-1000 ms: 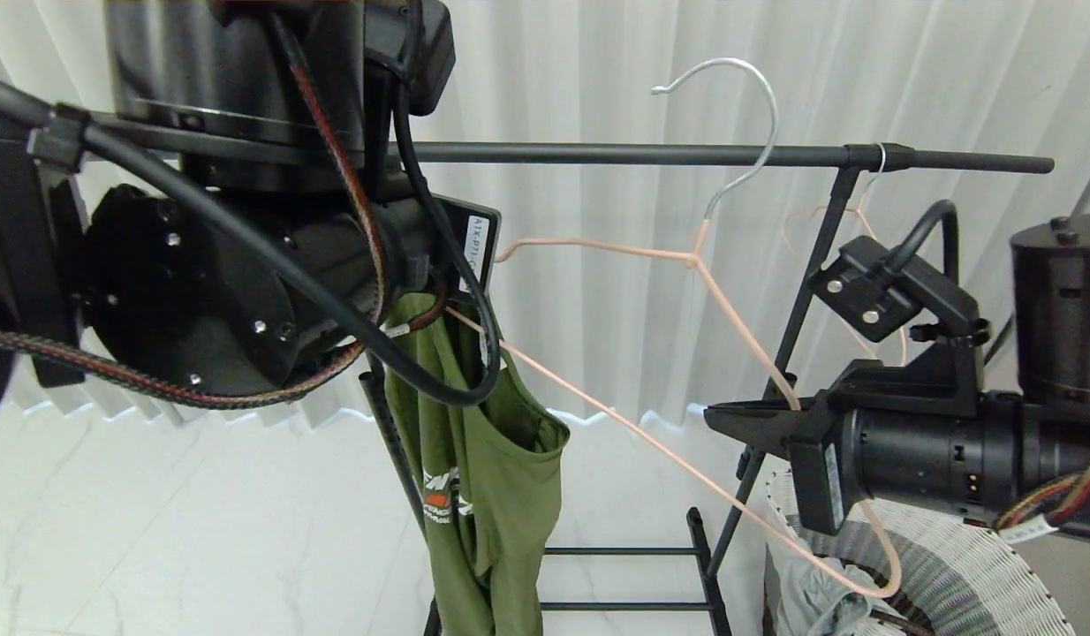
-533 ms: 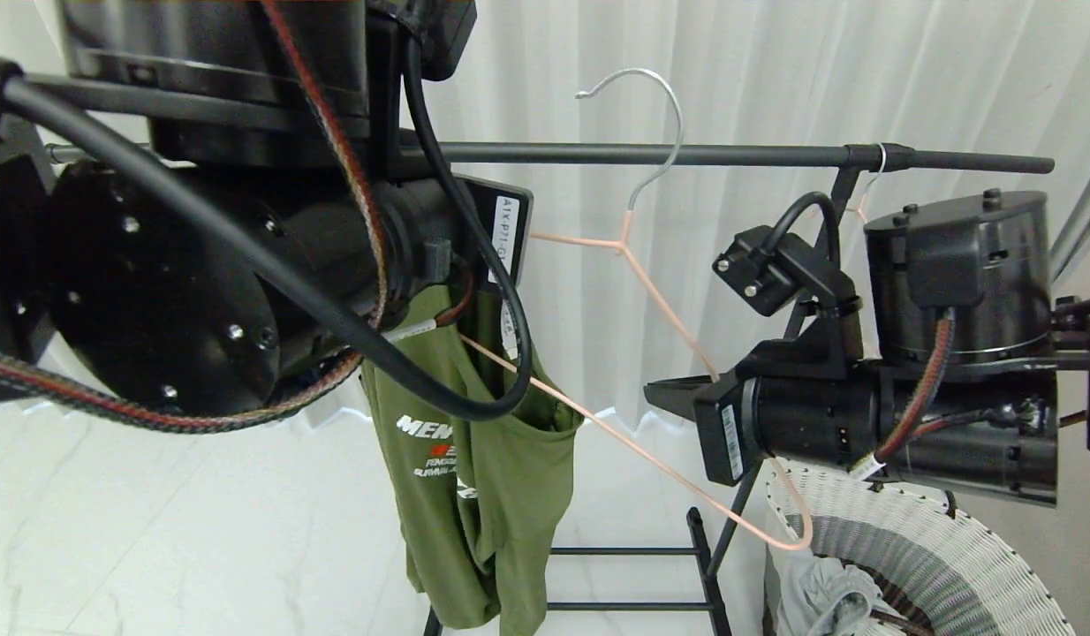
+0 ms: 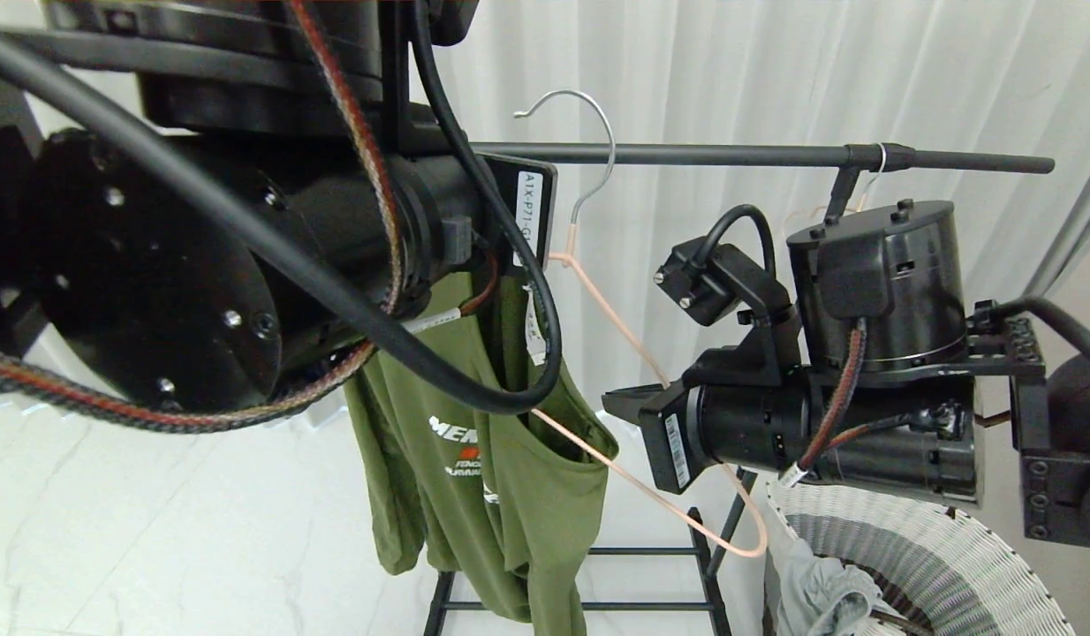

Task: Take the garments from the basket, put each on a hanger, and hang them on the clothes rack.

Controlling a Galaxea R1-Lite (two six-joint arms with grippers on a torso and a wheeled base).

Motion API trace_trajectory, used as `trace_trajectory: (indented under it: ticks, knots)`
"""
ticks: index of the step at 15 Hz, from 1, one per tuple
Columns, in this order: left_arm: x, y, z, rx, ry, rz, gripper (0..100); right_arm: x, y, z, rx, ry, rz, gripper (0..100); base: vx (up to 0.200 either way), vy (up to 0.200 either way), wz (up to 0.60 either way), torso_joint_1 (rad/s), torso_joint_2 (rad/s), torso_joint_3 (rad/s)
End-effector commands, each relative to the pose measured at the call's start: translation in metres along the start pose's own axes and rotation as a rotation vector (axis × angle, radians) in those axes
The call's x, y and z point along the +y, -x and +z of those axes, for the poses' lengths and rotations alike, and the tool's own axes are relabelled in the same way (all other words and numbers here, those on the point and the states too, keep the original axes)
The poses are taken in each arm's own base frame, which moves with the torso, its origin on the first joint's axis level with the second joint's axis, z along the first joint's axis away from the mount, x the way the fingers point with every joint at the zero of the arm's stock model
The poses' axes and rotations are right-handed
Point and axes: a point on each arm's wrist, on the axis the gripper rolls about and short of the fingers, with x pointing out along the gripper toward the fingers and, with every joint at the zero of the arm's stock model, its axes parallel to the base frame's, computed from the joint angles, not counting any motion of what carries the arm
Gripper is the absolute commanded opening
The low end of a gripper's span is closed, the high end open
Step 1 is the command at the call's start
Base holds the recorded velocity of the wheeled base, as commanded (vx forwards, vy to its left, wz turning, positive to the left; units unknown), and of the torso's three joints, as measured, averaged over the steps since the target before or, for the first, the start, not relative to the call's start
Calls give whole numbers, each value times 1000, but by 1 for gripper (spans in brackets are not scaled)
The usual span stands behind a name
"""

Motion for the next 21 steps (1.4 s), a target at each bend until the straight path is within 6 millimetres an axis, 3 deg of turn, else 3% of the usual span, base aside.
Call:
trace_trajectory:
  ticks: [1,6,9,13,21]
  knots:
    - [2,1,0,-1,-4,2,0,-3,2,1,-9,-4,-34,0,0,0,0,0,0,0]
    - [4,14,1,-14,-86,-27,0,-19,20,14,-83,-22,-121,0,0,0,0,0,0,0]
    - [0,14,-6,0,-103,-38,0,-17,27,21,-140,-19,-110,0,0,0,0,0,0,0]
    - [-24,12,-3,-73,-63,-97,0,-11,27,21,-143,-3,-90,0,0,0,0,0,0,0]
    - [-23,15,0,-97,-69,-101,0,-11,32,23,-157,27,-93,0,0,0,0,0,0,0]
